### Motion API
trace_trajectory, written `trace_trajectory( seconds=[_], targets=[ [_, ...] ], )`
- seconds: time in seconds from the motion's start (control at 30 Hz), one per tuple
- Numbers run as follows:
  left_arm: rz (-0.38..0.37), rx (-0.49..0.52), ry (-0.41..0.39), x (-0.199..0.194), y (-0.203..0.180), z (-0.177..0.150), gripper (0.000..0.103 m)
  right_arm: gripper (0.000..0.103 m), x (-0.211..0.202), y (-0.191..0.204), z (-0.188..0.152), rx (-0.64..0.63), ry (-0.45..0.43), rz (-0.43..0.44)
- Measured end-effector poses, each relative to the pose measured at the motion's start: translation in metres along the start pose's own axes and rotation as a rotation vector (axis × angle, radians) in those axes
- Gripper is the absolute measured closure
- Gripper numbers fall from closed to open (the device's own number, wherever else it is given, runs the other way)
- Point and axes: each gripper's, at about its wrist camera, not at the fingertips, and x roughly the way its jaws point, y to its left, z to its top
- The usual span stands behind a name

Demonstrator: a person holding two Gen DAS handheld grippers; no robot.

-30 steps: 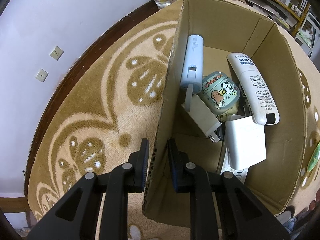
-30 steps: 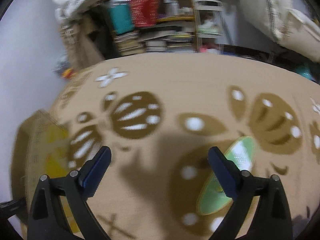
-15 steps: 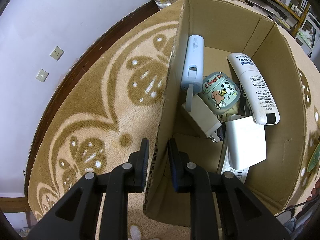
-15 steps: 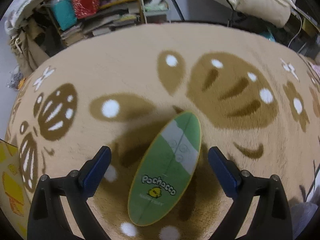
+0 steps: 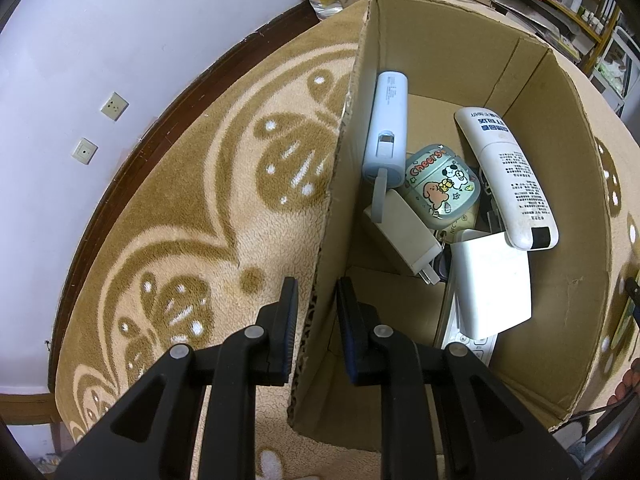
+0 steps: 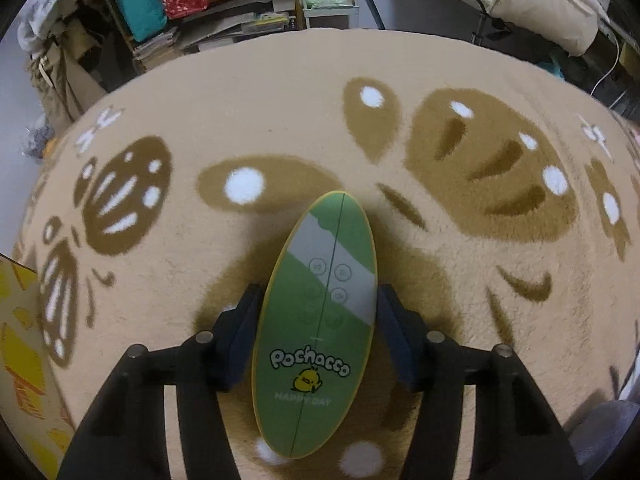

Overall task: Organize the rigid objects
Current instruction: 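Grasp the green Pochacco board on the rug with the right tool, then carry the green board into the box and release it with the right tool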

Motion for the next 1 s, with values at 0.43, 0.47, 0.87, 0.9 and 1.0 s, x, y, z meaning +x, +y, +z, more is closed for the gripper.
trace_trajectory(
  seconds=[0.43,0.47,0.87,0.9,1.0],
  targets=[
    [0.001,0.002,0.000,0.000,0.000,0.000,0.084,0.042,-0.053,0.068,-0.001,-0.156,-0.095,0.205],
    [0.001,0.001,0.001,0.001,0.000,0.000,0.084,0.042,-0.059,0.075,-0.002,-0.175,-0.104,0.215],
    [-0.006,-0.005,0.002,0.002,0.000,0.000,0.084,0.042,-0.125,0.172,-0.016,-0.389,-0.186,0.434],
    [-0.006,-0.004,0.001,0.002,0.000,0.000,0.084,0.042,-0.127,0.177,-0.019,-0.398,-0.185,0.454],
    [-0.006,-0.004,0.001,0.002,0.000,0.000,0.084,0.042,-0.136,0.196,-0.026,-0.438,-0.193,0.501]
  ],
)
